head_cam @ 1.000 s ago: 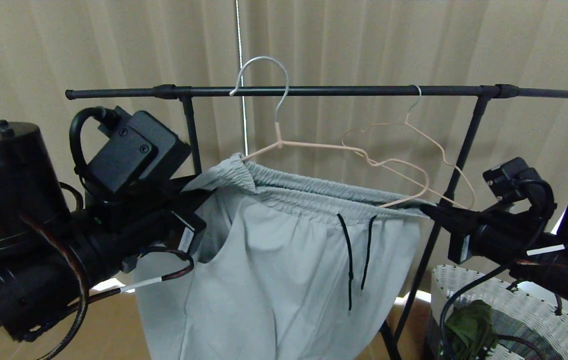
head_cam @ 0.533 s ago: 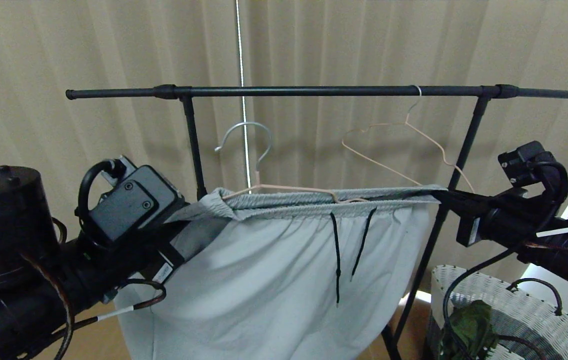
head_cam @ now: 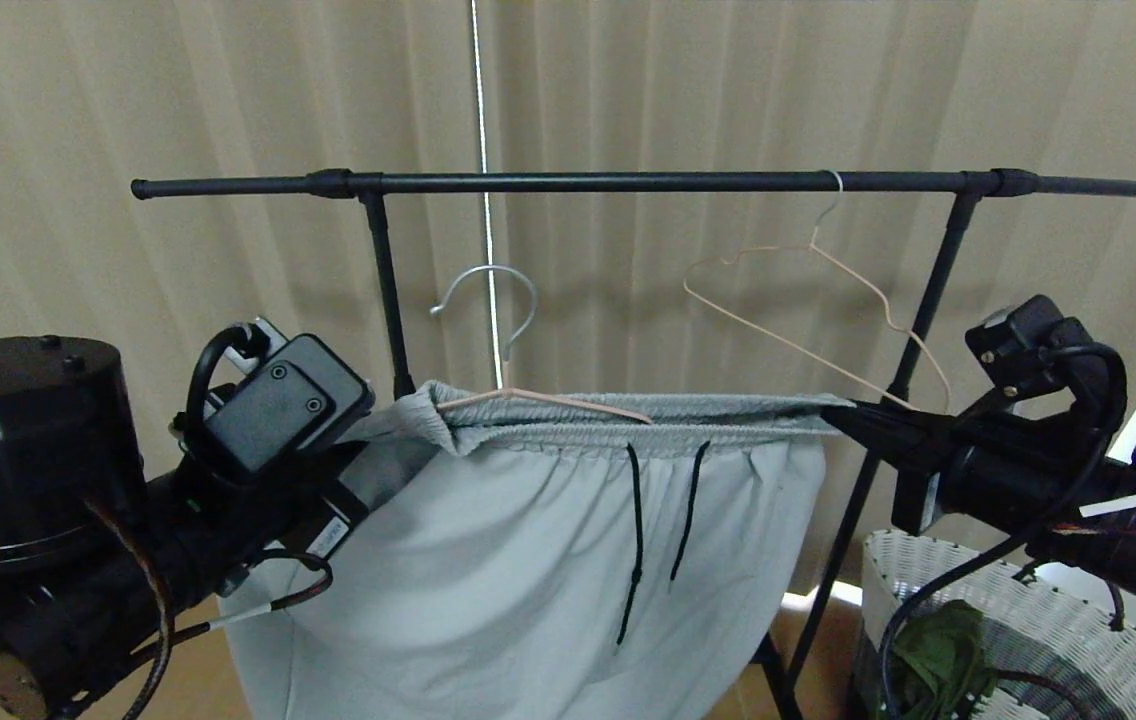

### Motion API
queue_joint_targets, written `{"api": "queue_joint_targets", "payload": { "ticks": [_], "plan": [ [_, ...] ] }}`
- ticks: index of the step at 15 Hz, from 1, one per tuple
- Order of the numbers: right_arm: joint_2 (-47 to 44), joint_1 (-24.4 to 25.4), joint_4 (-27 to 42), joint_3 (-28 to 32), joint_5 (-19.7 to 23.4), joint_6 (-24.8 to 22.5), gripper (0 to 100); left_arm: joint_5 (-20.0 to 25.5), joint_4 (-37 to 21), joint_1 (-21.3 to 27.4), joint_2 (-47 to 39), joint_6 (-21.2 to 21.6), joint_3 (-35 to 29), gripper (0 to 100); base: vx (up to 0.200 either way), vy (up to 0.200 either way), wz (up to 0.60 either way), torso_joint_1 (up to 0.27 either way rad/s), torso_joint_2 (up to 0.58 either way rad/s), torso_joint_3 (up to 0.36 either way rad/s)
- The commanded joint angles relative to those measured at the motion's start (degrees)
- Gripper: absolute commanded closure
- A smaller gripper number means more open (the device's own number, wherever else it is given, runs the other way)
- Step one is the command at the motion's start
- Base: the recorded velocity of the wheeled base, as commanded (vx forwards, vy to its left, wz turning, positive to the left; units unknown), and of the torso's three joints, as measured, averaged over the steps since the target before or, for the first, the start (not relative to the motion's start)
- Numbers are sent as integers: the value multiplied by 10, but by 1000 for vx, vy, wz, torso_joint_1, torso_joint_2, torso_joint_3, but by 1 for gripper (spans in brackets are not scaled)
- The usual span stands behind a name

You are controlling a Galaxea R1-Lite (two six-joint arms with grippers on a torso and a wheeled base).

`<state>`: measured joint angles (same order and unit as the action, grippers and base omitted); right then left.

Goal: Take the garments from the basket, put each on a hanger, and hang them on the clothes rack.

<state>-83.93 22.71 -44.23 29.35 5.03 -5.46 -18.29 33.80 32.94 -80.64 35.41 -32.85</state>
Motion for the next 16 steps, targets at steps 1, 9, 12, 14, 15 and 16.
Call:
{"api": "queue_joint_targets", "payload": {
  "ticks": [1, 9, 12, 14, 15, 16],
  "plan": [
    [8, 19, 2, -2, 2, -1, 0, 1, 0, 1, -12, 0, 0, 100, 0, 0, 0, 0, 0, 0],
    [-4, 39, 13, 14, 2, -134, 0, 1, 2, 8, -20, -74, -26, 100, 0, 0, 0, 0, 0, 0],
    [-10, 81, 14, 44, 13, -157, 0, -1, 35, 11, -29, -82, -26, 100, 0, 0, 0, 0, 0, 0],
    [-15, 109, 20, 58, 15, -159, 0, -15, 49, 11, -37, -82, -26, 100, 0, 0, 0, 0, 0, 0],
    [-44, 117, 32, 88, 12, -180, 0, -19, 61, 13, -45, -83, -20, 100, 0, 0, 0, 0, 0, 0],
    [-57, 117, 33, 101, 12, -195, 0, -19, 66, 18, -46, -83, -19, 100, 0, 0, 0, 0, 0, 0]
  ]
}}
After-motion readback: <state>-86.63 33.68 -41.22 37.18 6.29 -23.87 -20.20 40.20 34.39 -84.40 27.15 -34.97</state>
